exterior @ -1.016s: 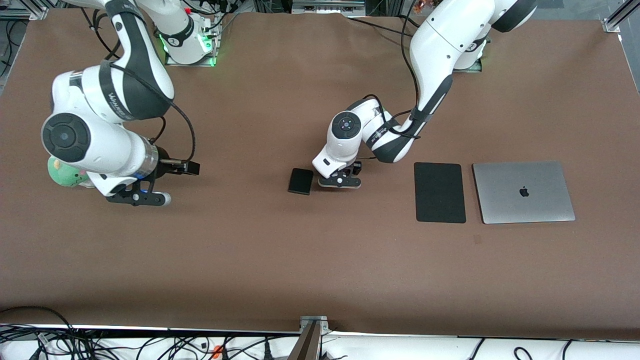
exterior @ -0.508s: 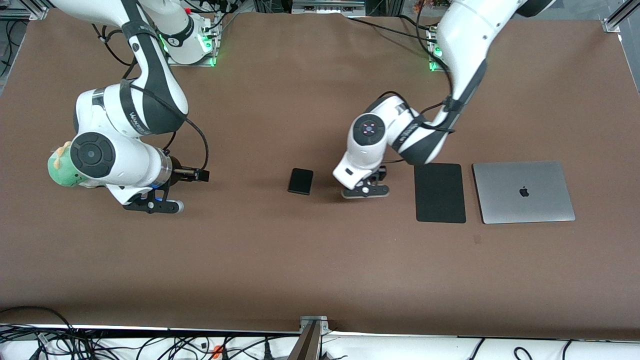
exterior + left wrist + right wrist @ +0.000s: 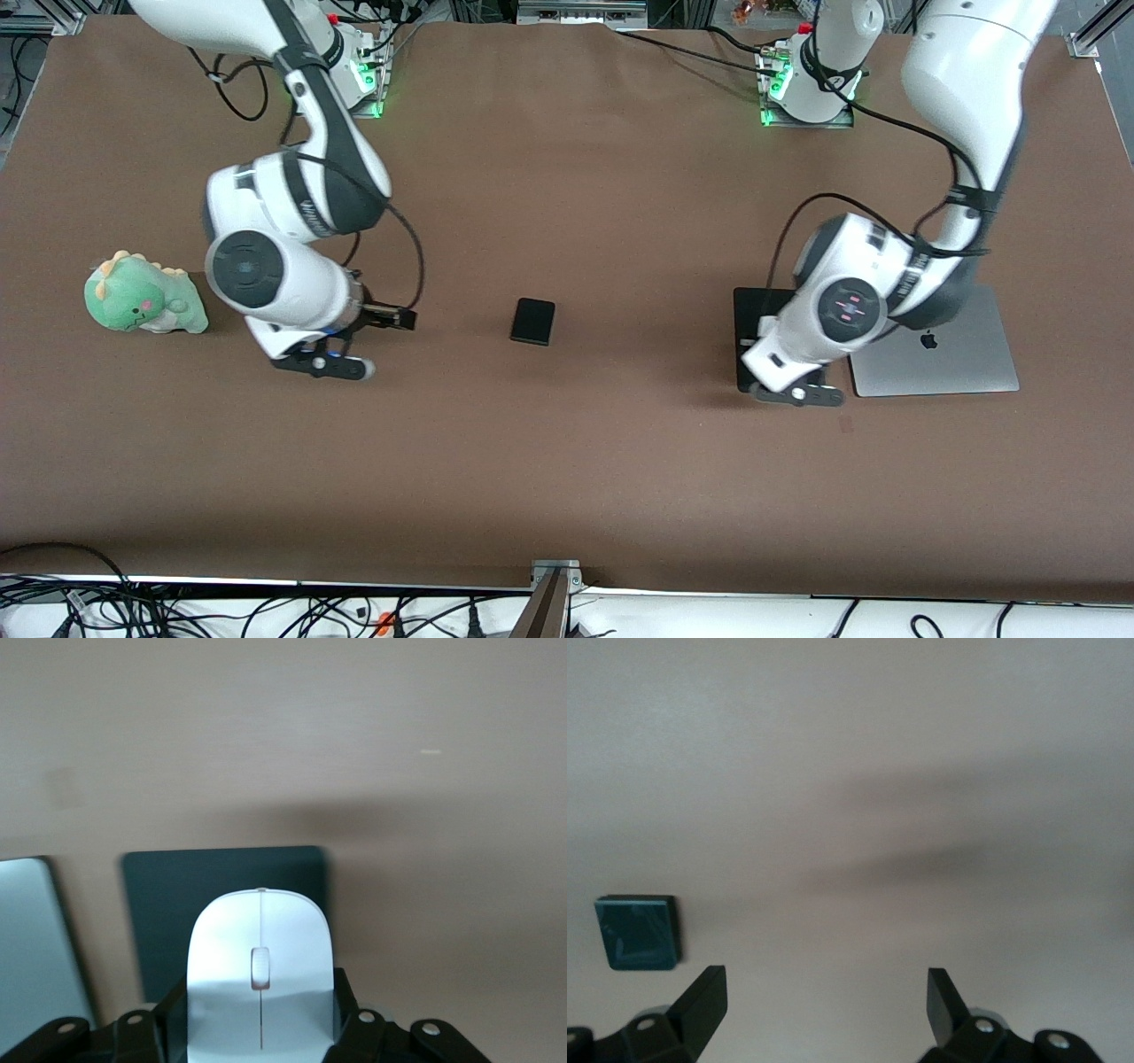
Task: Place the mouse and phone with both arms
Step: 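Lower the mouse onto the pad while the right gripper grasps the phone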
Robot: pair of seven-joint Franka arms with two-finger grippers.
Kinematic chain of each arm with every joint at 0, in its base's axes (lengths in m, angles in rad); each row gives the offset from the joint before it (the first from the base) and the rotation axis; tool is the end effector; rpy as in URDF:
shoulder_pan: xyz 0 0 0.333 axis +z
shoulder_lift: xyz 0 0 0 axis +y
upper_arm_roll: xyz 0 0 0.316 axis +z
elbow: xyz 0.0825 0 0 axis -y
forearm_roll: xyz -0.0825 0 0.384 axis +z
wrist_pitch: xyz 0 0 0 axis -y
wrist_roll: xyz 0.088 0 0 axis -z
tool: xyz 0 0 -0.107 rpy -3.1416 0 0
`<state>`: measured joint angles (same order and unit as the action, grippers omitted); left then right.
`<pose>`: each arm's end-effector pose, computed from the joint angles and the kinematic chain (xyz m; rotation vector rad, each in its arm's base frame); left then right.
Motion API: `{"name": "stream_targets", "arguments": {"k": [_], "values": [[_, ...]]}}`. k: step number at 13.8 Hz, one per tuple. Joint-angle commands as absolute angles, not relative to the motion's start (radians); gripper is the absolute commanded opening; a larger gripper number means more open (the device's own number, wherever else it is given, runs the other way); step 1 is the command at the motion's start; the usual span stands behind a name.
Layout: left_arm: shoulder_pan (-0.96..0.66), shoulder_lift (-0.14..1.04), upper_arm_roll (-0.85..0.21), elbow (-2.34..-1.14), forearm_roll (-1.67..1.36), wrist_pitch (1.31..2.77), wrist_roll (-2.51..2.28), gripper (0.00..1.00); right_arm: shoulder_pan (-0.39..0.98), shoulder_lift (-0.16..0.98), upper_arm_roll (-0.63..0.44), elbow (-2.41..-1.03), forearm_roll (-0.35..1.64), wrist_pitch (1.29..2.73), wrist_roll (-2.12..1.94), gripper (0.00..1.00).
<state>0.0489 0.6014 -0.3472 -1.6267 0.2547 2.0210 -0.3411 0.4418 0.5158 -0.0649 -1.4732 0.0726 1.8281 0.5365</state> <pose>0.6498 -0.1564 0.2734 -3.0605 0.0729 0.2293 0.6292 0.2627 0.3675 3.0815 -0.2747 -0.2467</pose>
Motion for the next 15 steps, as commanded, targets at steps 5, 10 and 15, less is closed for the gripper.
{"name": "stream_targets", "arguments": {"k": [5, 10, 15], "values": [[0.133, 0.681, -0.365, -1.698, 0.235, 2.083, -0.290, 0.44, 0.595, 0.610, -0.080, -1.470, 0.081, 1.989, 0.784, 1.00], [0.138, 0.677, -0.365, -1.793, 0.235, 2.221, -0.310, 0.73, 0.702, 0.693, -0.080, -1.466, 0.071, 2.196, 0.822, 1.00], [0.140, 0.658, -0.365, -1.783, 0.235, 2.201, -0.301, 1.00, 0.752, 0.767, -0.080, -1.468, 0.055, 2.282, 0.796, 1.00]]}}
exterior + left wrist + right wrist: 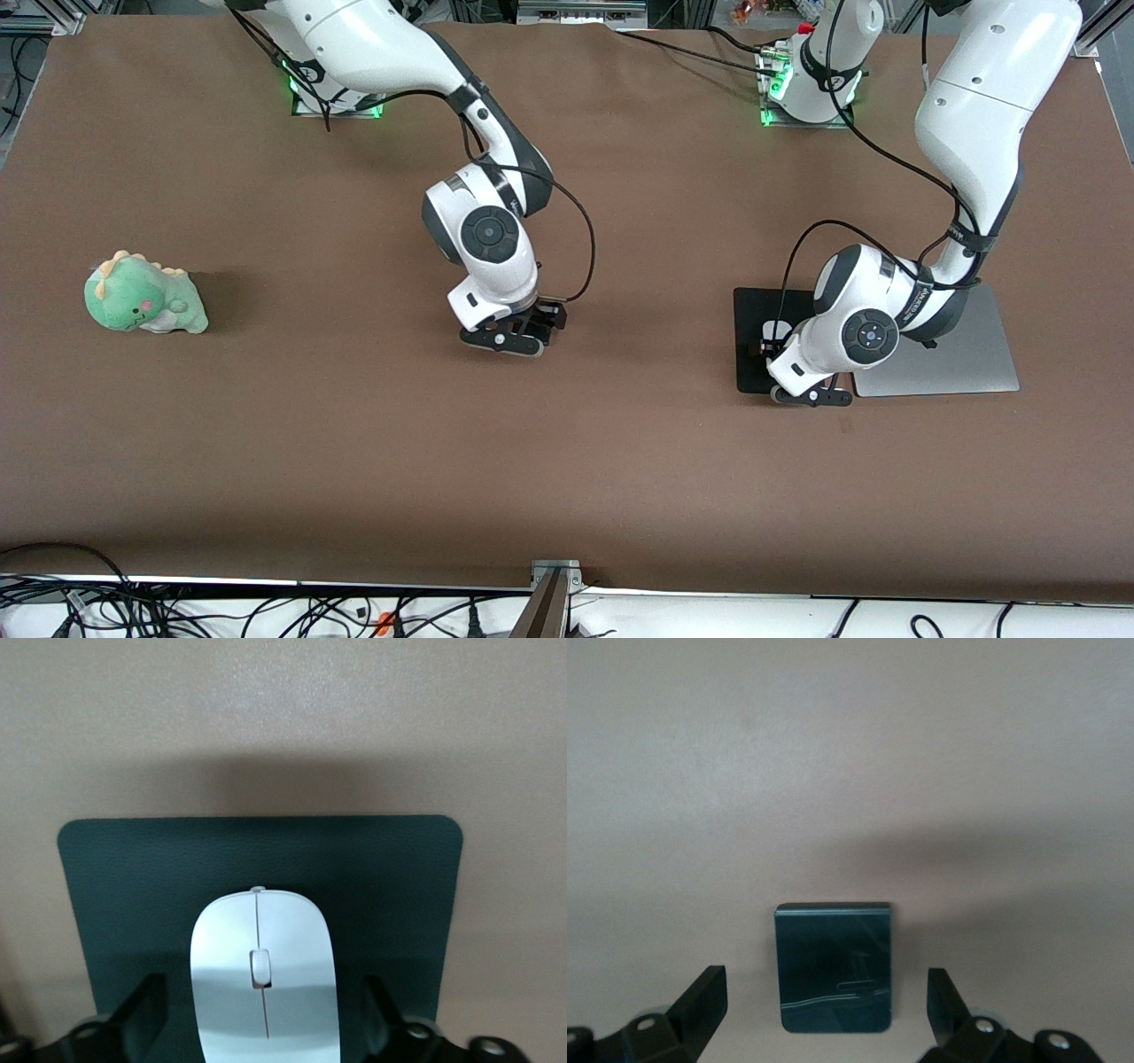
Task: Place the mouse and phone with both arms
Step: 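Lower the mouse onto the pad while the right gripper grasps the phone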
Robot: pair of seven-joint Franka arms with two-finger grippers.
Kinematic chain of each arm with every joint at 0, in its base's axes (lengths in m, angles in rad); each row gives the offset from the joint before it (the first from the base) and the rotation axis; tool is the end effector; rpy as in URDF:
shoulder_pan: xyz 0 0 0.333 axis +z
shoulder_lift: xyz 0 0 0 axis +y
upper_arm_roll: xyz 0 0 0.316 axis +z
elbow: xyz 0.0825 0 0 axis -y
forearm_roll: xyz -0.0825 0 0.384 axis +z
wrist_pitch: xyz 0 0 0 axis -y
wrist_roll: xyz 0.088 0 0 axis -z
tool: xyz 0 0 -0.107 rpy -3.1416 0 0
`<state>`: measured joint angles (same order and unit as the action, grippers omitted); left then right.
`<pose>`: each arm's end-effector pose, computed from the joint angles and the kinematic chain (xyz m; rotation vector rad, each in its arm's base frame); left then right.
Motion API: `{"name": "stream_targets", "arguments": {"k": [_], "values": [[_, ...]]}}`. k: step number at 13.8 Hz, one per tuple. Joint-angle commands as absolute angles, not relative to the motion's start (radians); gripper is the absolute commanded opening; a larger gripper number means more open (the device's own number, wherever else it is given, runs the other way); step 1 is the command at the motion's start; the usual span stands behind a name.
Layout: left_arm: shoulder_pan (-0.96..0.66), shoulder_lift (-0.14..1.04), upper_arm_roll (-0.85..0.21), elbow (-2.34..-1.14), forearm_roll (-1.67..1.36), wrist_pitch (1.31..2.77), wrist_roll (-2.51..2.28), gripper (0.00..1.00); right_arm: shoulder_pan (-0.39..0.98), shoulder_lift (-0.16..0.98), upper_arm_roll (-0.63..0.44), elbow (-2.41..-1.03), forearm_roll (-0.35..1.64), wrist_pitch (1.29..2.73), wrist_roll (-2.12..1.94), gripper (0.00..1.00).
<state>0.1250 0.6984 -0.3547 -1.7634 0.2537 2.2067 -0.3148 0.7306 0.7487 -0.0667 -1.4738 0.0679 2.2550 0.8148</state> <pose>0.6248 -0.1238 0.1723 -3.1147 0.0526 0.3191 0.5625 0.4533 0.2378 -3.1003 0.2710 -0.0310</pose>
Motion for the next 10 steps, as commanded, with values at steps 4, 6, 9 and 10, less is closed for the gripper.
{"name": "stream_targets", "arguments": {"k": [4, 6, 9, 10], "values": [[0.137, 0.577, -0.368, -1.682, 0.236, 1.995, -0.299, 1.00, 0.765, 0.817, -0.080, -1.473, 0.037, 2.338, 0.769, 1.00], [0.129, 0.552, -0.370, -1.582, 0.236, 1.861, -0.298, 1.00, 0.769, 0.831, -0.080, -1.473, 0.034, 2.347, 0.767, 1.00], [0.129, 0.531, -0.370, -1.419, 0.235, 1.663, -0.203, 1.00, 0.775, 0.845, -0.080, -1.476, 0.006, 2.355, 0.761, 1.00], [0.138, 0.516, -0.370, -1.389, 0.235, 1.617, -0.174, 1.00, 0.775, 0.850, -0.080, -1.477, 0.005, 2.368, 0.759, 1.00]]}}
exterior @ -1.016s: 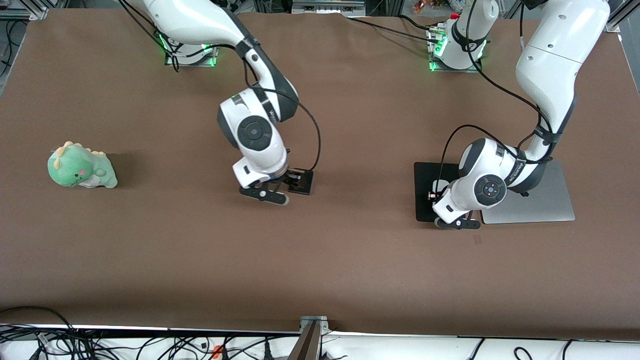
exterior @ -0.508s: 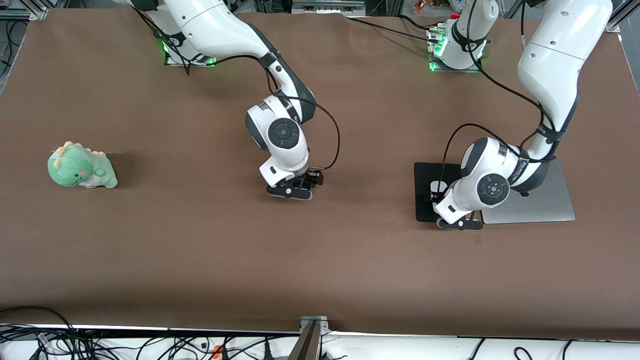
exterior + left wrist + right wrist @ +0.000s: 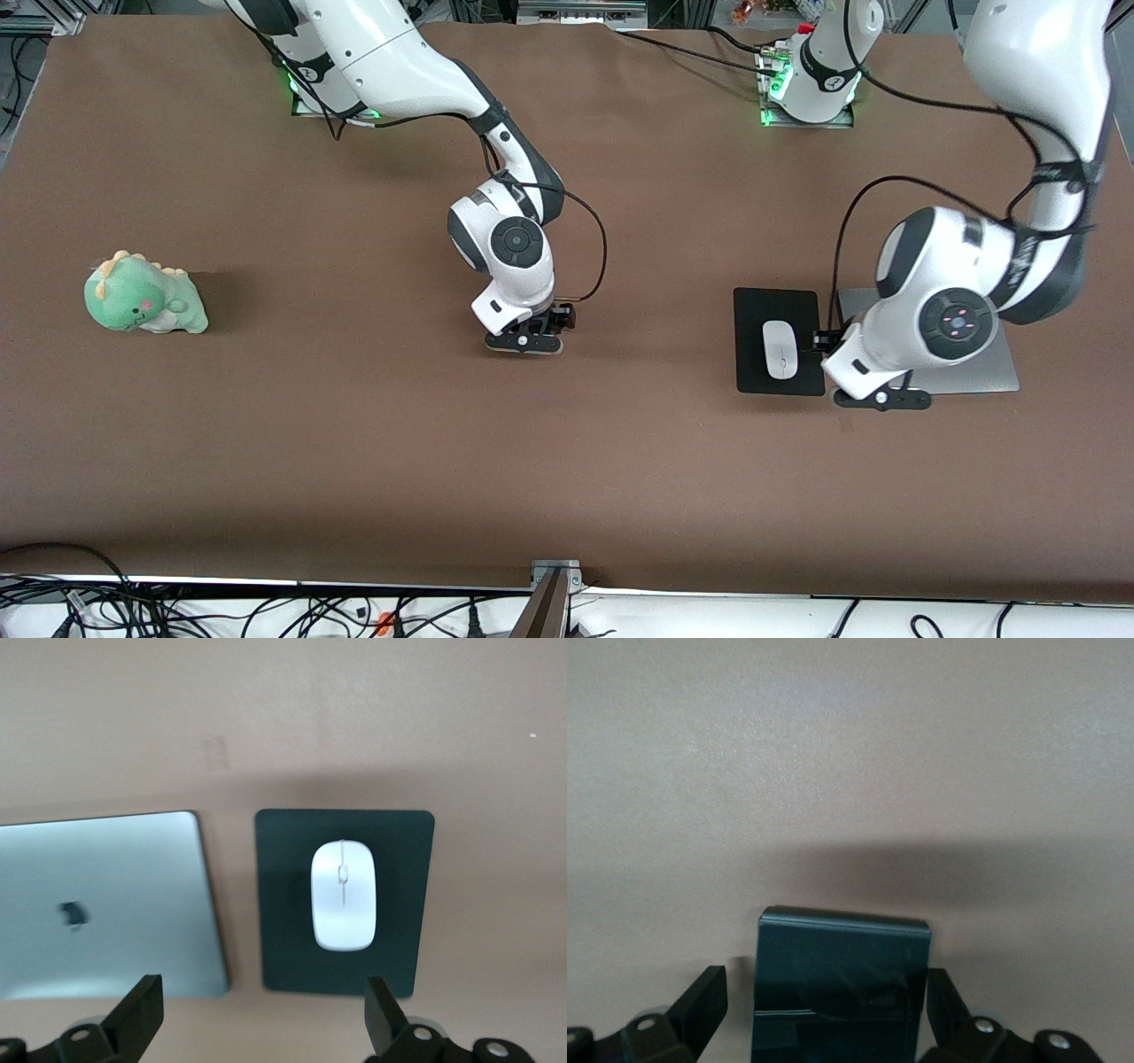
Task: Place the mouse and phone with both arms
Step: 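Raise the left gripper away while the right gripper carries the phone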
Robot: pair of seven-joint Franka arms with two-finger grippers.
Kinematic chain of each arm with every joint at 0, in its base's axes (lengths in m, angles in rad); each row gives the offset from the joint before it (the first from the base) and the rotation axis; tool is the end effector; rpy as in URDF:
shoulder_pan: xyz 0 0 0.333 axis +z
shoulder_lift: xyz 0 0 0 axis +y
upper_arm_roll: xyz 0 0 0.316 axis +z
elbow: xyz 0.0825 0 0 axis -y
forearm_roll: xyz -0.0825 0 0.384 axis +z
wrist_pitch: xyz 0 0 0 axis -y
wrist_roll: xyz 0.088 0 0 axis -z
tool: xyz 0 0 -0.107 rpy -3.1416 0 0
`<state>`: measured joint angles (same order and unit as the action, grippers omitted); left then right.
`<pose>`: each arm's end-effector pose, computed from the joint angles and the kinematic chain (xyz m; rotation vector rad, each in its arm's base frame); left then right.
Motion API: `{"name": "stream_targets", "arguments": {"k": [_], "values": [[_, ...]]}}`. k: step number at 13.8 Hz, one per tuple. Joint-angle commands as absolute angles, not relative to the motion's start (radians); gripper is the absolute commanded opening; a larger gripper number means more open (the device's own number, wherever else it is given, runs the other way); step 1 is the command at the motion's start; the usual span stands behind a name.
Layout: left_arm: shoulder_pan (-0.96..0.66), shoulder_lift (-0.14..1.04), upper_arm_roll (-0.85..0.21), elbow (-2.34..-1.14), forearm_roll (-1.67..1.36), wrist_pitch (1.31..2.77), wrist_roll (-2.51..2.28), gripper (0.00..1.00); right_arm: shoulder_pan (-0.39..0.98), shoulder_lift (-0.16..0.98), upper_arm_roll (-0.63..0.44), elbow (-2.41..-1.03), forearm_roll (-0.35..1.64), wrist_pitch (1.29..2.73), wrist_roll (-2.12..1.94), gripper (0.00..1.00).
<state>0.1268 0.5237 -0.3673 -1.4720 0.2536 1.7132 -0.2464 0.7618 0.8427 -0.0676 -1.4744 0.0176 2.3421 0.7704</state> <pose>0.6616 -0.0989 0.3724 -3.0050 0.0581 0.3380 0.5475 0.4670 0.1778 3.1293 -0.1018 0.0704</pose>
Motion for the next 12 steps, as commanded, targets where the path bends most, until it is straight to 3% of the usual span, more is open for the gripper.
{"name": "stream_targets", "arguments": {"k": [1, 2, 4, 5, 6, 10, 12], "values": [[0.144, 0.494, -0.368, -1.370, 0.233, 1.585, -0.137, 1.00, 0.775, 0.857, -0.080, -1.477, 0.005, 2.375, 0.758, 1.00], [0.176, 0.457, -0.370, -1.370, 0.221, 1.565, -0.089, 1.00, 0.775, 0.859, -0.080, -1.477, 0.005, 2.376, 0.758, 1.00], [0.225, 0.384, -0.365, -1.374, 0.155, 1.534, -0.071, 1.00, 0.773, 0.859, -0.080, -1.479, 0.005, 2.370, 0.753, 0.73], [0.259, 0.359, -0.370, -1.370, 0.134, 1.502, -0.068, 1.00, 0.773, 0.859, -0.080, -1.479, 0.006, 2.370, 0.749, 0.54], [0.276, 0.319, -0.361, -1.371, 0.108, 1.496, -0.028, 1.00, 0.773, 0.859, -0.080, -1.477, 0.008, 2.370, 0.743, 0.47], [0.264, 0.151, -0.296, -1.446, 0.092, 1.505, 0.048, 1.00, 0.755, 0.835, -0.104, -1.421, 0.020, 2.210, 0.633, 0.34], [0.182, 0.109, -0.185, -1.497, 0.038, 1.566, 0.003, 1.00, 0.706, 0.815, -0.118, -1.376, 0.021, 2.088, 0.540, 0.28]]}}
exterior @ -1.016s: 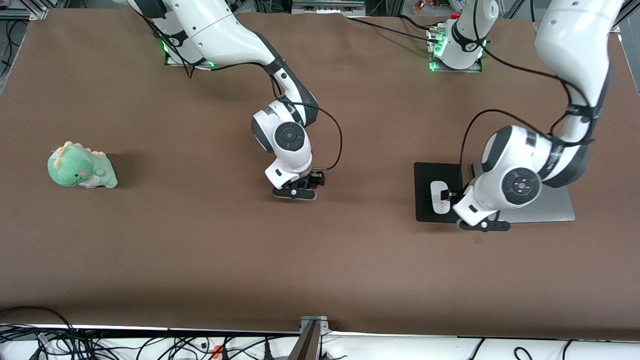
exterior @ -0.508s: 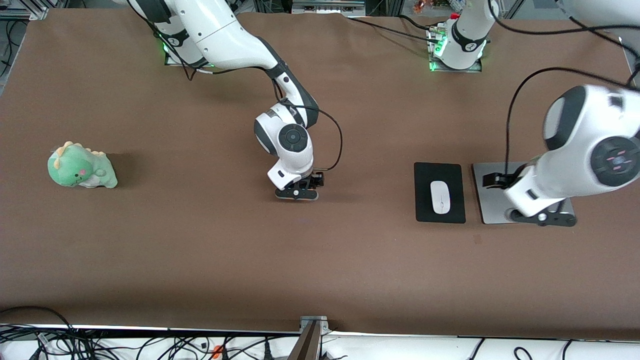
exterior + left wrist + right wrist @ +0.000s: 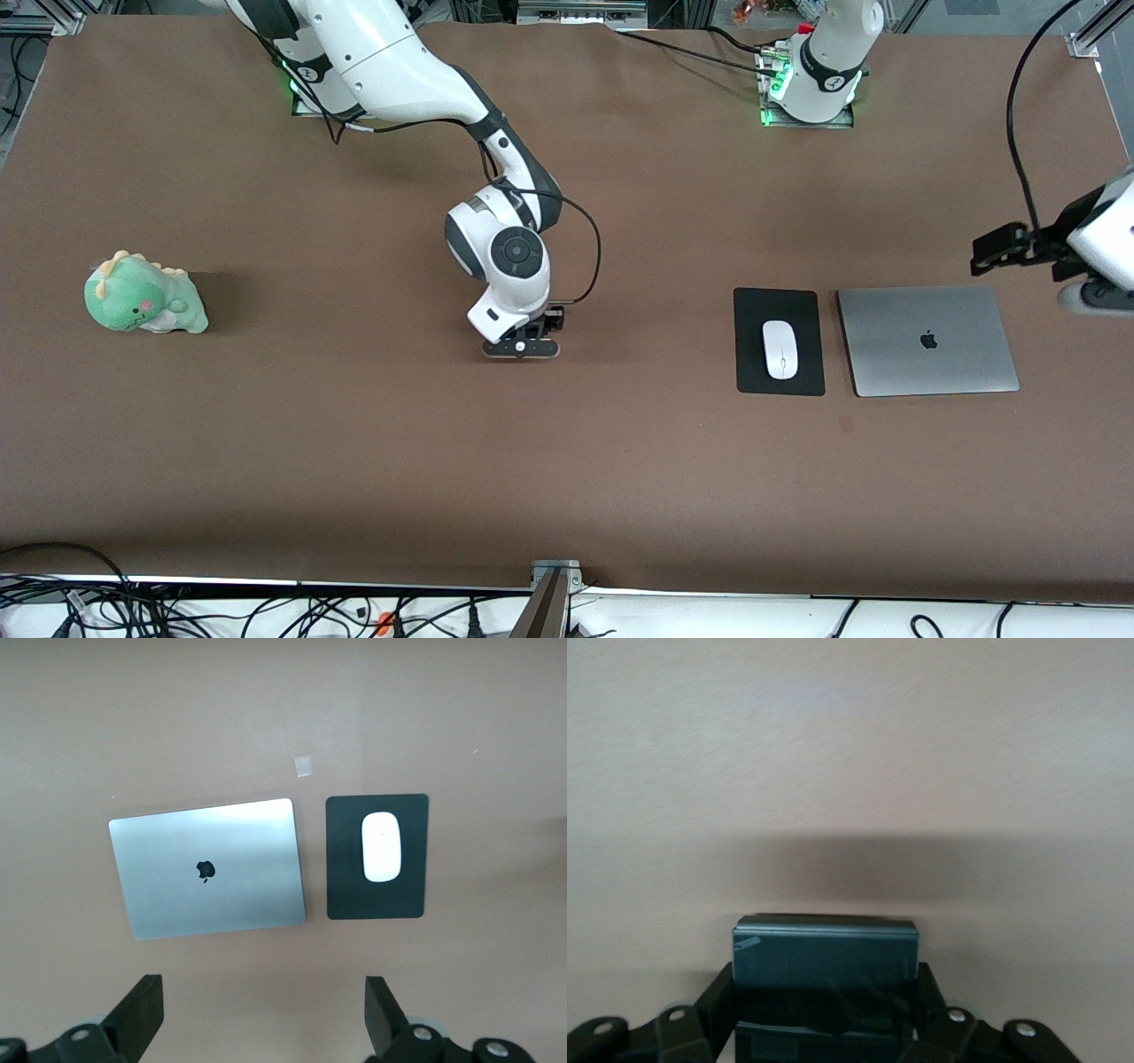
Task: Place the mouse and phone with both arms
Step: 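Raise the left gripper away while the right gripper carries the phone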
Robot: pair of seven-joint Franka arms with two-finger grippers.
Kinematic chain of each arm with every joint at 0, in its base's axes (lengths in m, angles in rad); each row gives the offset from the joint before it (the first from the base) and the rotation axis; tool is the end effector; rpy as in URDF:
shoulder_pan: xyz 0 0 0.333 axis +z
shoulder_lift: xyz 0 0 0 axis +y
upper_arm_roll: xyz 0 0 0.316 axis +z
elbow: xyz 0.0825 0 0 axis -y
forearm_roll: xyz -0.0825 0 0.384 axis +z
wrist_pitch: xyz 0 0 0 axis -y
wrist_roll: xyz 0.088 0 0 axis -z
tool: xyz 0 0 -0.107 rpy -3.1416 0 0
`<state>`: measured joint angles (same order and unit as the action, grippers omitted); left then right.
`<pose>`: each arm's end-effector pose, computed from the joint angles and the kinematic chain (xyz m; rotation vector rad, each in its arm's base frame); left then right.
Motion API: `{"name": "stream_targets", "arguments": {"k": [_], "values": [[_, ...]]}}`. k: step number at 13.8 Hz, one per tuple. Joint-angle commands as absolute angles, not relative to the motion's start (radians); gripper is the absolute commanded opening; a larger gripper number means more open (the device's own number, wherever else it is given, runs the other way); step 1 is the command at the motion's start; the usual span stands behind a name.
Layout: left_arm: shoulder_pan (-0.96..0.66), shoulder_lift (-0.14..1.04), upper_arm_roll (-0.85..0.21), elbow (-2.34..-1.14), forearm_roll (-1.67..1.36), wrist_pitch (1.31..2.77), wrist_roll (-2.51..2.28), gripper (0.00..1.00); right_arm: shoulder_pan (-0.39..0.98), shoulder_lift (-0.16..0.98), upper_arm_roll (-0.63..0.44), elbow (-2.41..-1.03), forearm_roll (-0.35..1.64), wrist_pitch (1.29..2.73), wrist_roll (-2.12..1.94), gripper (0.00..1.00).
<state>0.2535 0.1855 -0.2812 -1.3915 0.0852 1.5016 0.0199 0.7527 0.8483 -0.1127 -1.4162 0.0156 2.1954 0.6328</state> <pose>0.6021 0.0093 0.5990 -3.1050 0.0649 0.1060 0.5685 0.4428 0.1879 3.0441 0.0500 -0.0122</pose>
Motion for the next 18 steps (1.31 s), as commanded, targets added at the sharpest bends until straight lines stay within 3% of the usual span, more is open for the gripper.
{"name": "stream_targets", "arguments": {"k": [1, 6, 13, 18], "values": [[0.161, 0.094, -0.152, -1.517, 0.026, 1.594, 0.005, 1.00, 0.663, 0.798, -0.118, -1.370, 0.025, 2.062, 0.467, 0.25], [0.092, -0.026, -0.101, -1.667, 0.031, 1.690, 0.112, 1.00, 0.441, 0.717, -0.115, -1.431, 0.074, 2.010, 0.116, 0.24], [0.068, 0.017, -0.086, -1.595, 0.060, 1.654, 0.106, 1.00, 0.203, 0.560, -0.115, -1.709, 0.074, 2.028, -0.100, 0.24], [0.064, 0.015, -0.092, -1.591, 0.060, 1.635, 0.112, 1.00, 0.146, 0.526, -0.181, -1.801, 0.061, 2.086, -0.135, 0.23]]}}
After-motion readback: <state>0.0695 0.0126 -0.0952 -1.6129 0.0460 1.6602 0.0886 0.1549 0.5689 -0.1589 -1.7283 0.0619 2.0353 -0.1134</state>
